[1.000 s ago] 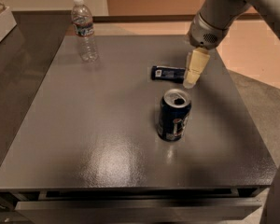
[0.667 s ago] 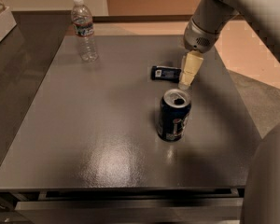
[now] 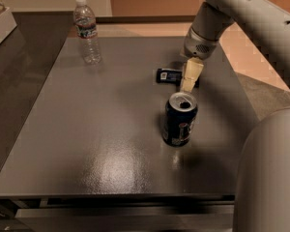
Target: Move rxbar blueberry near pepsi can
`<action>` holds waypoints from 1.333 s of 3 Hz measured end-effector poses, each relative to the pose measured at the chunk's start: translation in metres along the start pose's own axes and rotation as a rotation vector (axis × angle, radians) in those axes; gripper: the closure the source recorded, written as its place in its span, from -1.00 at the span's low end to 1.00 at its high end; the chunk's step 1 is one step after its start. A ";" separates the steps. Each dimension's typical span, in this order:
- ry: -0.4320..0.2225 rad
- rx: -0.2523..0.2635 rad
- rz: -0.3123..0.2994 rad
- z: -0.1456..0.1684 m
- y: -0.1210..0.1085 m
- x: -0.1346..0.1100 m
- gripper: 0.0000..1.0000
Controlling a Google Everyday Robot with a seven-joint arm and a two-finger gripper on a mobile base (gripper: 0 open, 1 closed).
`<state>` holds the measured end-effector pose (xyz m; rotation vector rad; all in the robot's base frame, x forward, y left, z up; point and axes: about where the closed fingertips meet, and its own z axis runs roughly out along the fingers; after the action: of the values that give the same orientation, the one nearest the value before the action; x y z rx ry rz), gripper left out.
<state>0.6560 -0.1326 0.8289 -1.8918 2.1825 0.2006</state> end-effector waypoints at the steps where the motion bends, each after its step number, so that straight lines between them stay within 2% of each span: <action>1: -0.014 -0.034 0.002 0.006 -0.002 -0.007 -0.48; 4: -0.026 -0.047 -0.005 -0.001 -0.002 -0.013 0.89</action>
Offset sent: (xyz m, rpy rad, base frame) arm -0.0023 0.0114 0.0061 0.0385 0.0651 0.0346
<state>0.6593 -0.1209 0.8334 -1.9087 2.1747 0.2763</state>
